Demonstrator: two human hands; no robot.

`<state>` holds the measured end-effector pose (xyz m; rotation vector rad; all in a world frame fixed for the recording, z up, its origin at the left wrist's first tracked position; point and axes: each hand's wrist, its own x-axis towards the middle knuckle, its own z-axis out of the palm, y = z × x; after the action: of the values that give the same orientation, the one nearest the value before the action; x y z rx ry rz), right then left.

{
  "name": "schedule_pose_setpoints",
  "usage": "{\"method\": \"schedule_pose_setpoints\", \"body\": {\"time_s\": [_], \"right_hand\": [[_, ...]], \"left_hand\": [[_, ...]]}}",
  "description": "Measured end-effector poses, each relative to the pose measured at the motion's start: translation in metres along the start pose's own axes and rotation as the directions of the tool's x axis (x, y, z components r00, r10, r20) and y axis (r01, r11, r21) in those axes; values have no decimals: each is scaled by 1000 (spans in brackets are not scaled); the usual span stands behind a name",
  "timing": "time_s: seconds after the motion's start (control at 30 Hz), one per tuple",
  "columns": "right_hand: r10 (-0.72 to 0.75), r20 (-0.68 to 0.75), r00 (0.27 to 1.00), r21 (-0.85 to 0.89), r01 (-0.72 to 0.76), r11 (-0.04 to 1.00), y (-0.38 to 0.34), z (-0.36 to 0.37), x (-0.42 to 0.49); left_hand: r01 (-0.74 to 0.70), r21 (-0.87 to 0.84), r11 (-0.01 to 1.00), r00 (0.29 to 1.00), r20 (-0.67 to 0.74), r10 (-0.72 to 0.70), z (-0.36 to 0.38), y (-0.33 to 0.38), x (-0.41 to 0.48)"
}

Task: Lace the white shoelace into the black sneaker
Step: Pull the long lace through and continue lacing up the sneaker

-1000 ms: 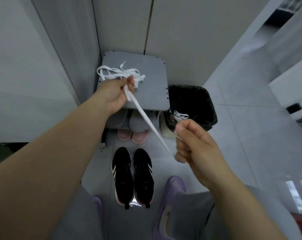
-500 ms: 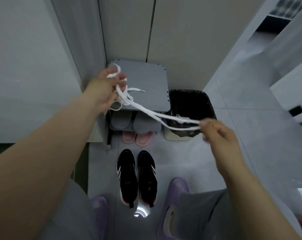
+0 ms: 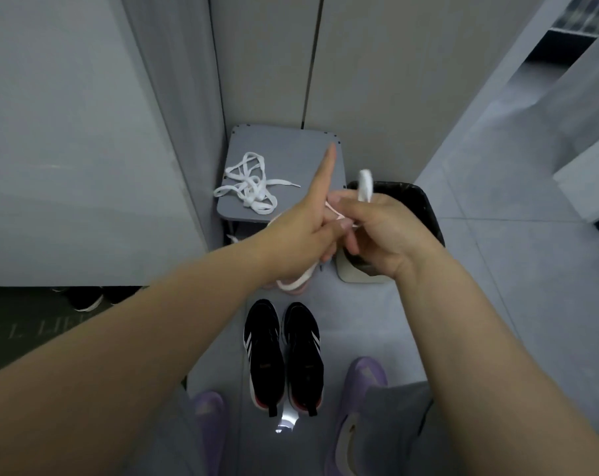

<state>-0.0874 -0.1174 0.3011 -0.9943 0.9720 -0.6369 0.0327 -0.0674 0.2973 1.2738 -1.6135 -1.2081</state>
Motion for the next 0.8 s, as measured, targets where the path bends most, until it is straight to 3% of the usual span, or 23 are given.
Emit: {"method": "schedule_pose_setpoints", "body": {"time_s": [0.07,0.17,0.27,0.37,0.47,0.53,0.67,0.8], "right_hand": [[-75,-60,995,58,79,995,-6,-8,-5],[-145,-153,978,306,186,934,-15,-21,-12],[-120,-182,976,488,196,851,-14,-34,-17],[-47,-168,985,309,98,946,-4,-45,-22],[82,-190,978,84,-67,994,29,-56,-15],[200,-196,960,48,-194,980,60,-61,-7],[327,-193,925,-84,-347,934,135,-65,15],[373,-302,878,-202,-441,875,213,-73,38]], "left_hand": [[-19,17,1000,1000,-17,19,3,0,-2],[0,-3,1000,998,-56,0,0,-4,-5],[131,32,991,991,-46,-130,-4,-12,-6],[287,281,916,932,141,-335,-11,-26,-12],[293,485,824,800,347,-489,-16,-44,-20],[281,562,778,789,326,-520,-18,-58,-20],[266,660,703,845,192,-500,-25,-85,-18],[263,744,614,785,205,-585,-32,-108,-20]]}}
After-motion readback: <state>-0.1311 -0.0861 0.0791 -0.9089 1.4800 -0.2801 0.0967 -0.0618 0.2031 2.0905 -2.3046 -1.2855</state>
